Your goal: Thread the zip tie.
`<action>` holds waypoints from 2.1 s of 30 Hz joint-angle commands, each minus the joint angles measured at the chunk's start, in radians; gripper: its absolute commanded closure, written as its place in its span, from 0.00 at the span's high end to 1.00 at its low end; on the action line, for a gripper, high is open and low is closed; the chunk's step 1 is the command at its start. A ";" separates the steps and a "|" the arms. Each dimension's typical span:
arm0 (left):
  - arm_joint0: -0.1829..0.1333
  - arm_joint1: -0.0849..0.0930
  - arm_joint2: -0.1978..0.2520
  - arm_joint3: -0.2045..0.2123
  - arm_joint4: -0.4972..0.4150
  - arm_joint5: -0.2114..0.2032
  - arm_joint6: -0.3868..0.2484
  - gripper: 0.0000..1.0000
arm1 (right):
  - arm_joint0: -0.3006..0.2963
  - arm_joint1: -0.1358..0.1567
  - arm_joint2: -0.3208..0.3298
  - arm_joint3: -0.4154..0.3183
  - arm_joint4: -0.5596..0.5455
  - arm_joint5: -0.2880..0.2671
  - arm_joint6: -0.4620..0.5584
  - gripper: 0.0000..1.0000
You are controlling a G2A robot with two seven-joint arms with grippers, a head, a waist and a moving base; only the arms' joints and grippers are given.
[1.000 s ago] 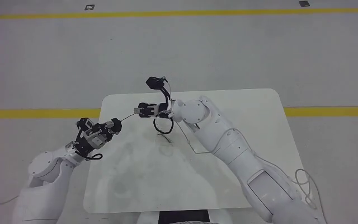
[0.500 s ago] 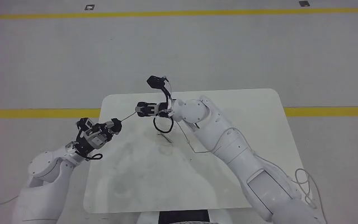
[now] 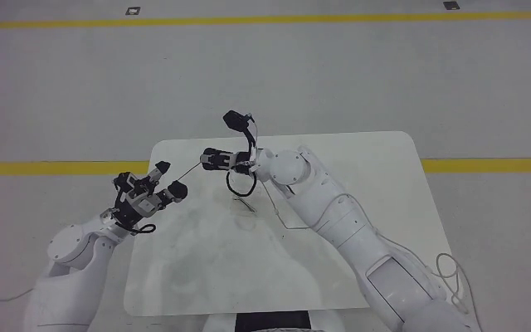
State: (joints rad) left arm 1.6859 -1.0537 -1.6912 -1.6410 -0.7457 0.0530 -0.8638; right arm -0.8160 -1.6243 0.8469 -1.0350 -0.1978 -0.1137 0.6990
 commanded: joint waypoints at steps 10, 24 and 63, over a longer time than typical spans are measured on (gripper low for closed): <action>-0.021 -0.005 0.036 0.011 -0.011 -0.019 0.028 1.00 | -0.002 -0.009 -0.024 -0.011 0.016 0.028 -0.002 0.00; -0.035 0.001 0.048 0.025 0.131 -0.127 0.037 1.00 | -0.011 0.003 -0.009 -0.053 -0.008 0.107 0.053 0.00; -0.065 0.001 0.090 0.043 0.098 -0.106 0.036 0.73 | -0.061 0.006 -0.020 -0.099 0.007 0.148 0.031 0.00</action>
State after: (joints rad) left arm 1.6206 -1.0532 -1.6013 -1.5989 -0.6474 -0.0544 -0.8261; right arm -0.8774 -1.6182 0.8278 -1.1348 -0.1910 0.0321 0.7302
